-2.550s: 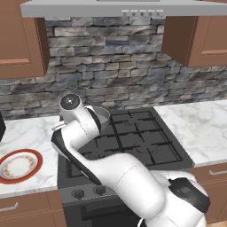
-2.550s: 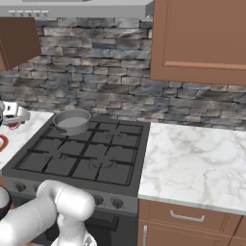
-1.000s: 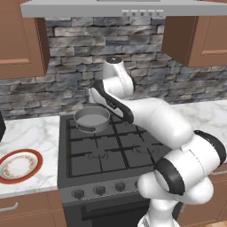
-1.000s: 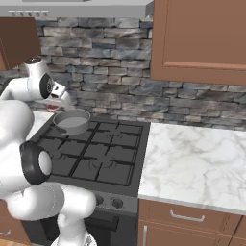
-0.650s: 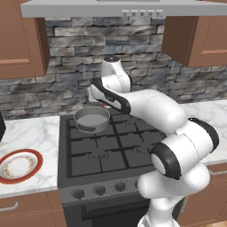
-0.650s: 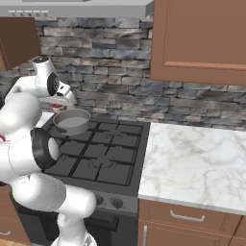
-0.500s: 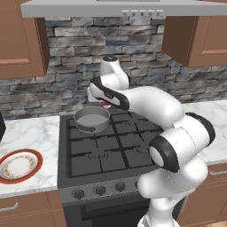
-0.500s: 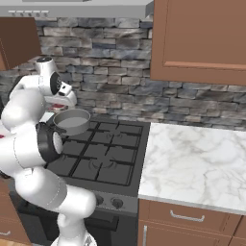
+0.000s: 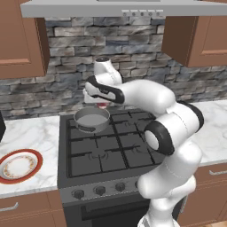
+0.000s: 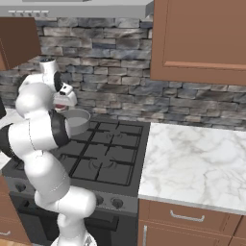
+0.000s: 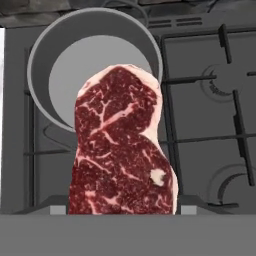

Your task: Retrieve the frozen meat and place it in the pot on a burner. Then turn the burner on.

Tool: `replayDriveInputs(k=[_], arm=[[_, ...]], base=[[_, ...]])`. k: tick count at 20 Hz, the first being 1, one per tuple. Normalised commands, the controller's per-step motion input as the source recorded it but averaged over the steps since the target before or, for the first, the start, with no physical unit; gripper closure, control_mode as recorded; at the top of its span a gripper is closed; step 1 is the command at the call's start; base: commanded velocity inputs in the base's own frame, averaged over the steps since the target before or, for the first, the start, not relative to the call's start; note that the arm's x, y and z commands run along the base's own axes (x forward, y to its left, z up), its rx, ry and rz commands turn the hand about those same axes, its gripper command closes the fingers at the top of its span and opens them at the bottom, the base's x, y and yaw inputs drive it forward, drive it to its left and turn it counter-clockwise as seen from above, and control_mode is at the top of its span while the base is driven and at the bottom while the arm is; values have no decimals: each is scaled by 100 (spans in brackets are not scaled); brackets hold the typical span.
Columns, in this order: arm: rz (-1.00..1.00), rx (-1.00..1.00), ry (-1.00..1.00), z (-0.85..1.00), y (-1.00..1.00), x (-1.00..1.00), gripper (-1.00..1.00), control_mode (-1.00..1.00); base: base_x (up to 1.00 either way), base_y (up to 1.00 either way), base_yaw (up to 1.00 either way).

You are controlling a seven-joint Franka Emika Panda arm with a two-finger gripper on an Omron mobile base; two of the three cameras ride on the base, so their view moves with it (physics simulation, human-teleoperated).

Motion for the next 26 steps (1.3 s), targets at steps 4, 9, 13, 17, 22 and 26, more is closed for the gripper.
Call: replayDriveInputs(k=[4,9,13,17,22,26], arm=[[0,0,0,-6,6,29,100,-100],[0,0,0,-11,10,35,100,-100],[0,0,0,-19,10,35,100,-100],[0,0,0,-30,12,37,100,-100],[0,0,1,-33,3,26,100,-100],[0,0,5,-23,0,3,100,-100]], base=[[0,0,0],[0,0,0],[0,0,0],[0,0,0],[0,0,0],[0,0,0]])
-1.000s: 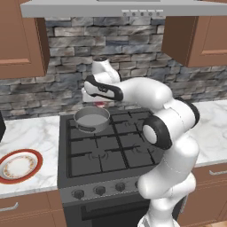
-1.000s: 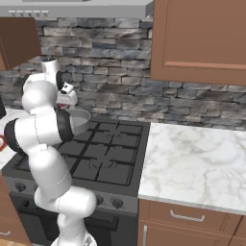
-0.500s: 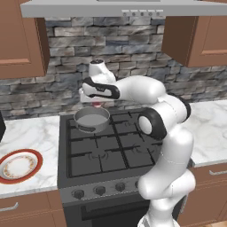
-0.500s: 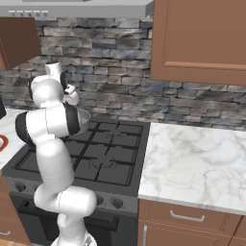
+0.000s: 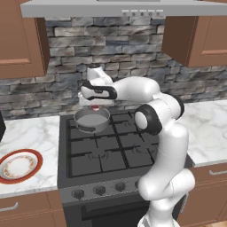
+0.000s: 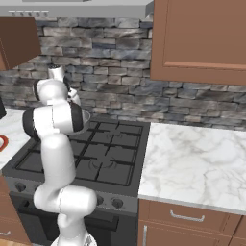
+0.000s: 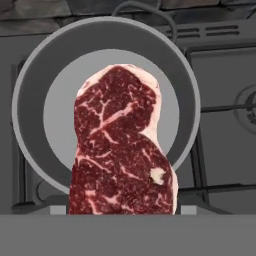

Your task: Retrieve the frozen meat and place it in the pot on a burner. Then turn the burner on.

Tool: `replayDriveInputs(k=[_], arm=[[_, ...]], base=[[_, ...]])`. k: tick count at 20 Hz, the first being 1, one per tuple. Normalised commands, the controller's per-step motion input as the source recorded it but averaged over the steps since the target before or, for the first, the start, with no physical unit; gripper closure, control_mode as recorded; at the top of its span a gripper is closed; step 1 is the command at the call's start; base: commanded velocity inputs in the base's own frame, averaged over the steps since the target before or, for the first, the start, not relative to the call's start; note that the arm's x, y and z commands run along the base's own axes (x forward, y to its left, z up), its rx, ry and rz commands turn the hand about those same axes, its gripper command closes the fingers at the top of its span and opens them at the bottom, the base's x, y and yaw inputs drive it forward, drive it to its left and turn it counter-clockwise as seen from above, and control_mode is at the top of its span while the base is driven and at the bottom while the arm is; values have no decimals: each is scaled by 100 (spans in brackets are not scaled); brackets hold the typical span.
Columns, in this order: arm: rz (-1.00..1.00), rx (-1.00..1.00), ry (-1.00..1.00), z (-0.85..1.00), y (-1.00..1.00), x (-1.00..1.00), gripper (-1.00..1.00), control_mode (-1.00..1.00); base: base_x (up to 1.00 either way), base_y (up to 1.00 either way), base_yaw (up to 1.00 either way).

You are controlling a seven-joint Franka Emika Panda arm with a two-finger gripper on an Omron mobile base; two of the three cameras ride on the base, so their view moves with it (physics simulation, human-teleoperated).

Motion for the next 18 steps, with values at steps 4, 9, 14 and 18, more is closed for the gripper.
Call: replayDriveInputs(k=[4,9,14,18], arm=[[0,0,8,-25,0,0,100,-100],[0,0,7,-25,0,0,100,-100],[0,-4,1,-15,0,6,100,-100],[0,-3,0,-12,0,5,100,-100]], base=[[0,0,0],[0,0,0],[0,0,0],[0,0,0]])
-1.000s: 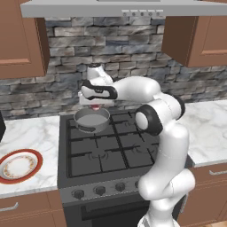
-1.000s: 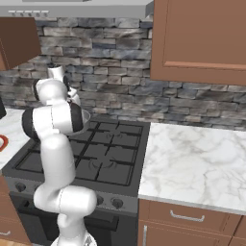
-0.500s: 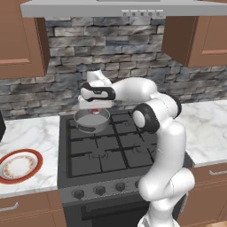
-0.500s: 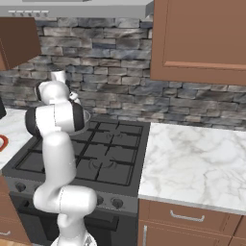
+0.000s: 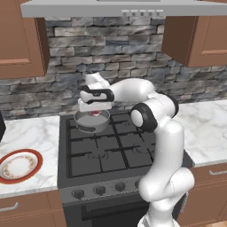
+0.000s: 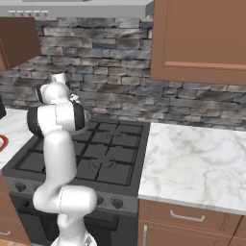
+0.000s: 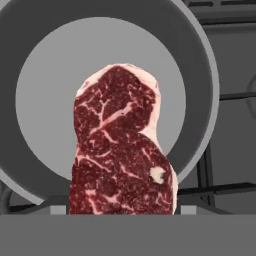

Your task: Retrieve the frozen meat and place it in the pot on a burner. Then turn the burner on.

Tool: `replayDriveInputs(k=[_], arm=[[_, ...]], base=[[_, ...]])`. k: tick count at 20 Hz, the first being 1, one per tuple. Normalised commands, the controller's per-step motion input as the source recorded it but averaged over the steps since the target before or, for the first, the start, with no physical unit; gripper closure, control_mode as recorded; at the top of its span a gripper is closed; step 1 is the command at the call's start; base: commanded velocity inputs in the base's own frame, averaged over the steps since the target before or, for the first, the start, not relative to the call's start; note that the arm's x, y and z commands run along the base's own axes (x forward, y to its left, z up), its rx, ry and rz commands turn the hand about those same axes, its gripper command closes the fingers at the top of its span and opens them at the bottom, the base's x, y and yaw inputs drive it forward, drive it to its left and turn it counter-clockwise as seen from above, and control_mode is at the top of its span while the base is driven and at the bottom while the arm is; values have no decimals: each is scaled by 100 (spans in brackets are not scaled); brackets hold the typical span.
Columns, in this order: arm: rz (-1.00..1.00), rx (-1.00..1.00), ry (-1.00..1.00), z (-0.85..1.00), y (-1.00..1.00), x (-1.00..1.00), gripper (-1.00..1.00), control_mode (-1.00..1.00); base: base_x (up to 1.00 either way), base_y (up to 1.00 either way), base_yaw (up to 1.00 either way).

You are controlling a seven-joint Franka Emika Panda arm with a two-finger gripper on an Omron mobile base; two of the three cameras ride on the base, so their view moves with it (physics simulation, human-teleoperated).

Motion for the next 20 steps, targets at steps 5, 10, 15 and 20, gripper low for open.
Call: replayDriveInputs(k=[5,10,15,20], arm=[[0,-3,0,-10,0,1,100,-100],[0,-5,0,-14,0,7,100,-100],[0,-3,2,-16,0,7,100,-100],[0,0,6,-8,0,1,100,-100]], base=[[0,0,0],[0,0,0],[0,0,0],[0,0,0]])
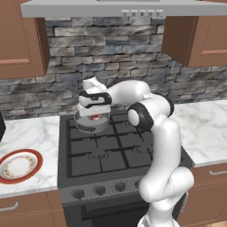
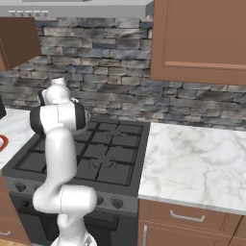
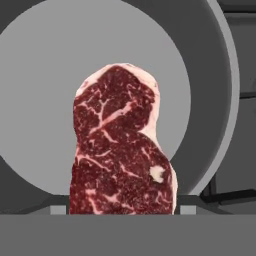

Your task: Retrieve the frozen meat and place it in the pot on a burner. Then turn the burner on.

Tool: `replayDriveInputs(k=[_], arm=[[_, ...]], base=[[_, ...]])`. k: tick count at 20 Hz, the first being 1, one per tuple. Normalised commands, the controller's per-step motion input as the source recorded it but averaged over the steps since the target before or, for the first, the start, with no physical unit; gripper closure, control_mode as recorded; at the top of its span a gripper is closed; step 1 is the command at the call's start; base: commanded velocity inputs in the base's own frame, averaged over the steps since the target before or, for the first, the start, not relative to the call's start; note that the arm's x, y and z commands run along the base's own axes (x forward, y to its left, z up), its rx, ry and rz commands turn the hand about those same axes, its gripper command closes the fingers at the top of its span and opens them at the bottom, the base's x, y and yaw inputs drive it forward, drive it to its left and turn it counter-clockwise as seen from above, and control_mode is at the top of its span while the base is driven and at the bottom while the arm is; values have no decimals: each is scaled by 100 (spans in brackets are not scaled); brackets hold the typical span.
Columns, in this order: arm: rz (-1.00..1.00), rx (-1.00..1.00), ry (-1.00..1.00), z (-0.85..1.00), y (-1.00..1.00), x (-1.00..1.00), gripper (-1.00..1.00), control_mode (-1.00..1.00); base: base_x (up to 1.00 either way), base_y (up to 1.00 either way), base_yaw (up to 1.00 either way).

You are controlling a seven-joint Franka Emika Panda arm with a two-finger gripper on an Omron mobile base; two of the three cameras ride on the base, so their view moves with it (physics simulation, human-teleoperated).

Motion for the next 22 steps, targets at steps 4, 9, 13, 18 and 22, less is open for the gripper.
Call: replayDriveInputs(k=[4,9,13,18,22], arm=[[0,0,1,-4,0,0,100,-100],[0,0,0,0,0,0,100,-100],[0,0,0,0,0,0,-100,-100],[0,0,0,0,0,0,-100,-100],[0,0,0,0,0,0,-100,-100]], base=[[0,0,0],[0,0,0],[0,0,0],[0,0,0],[0,0,0]])
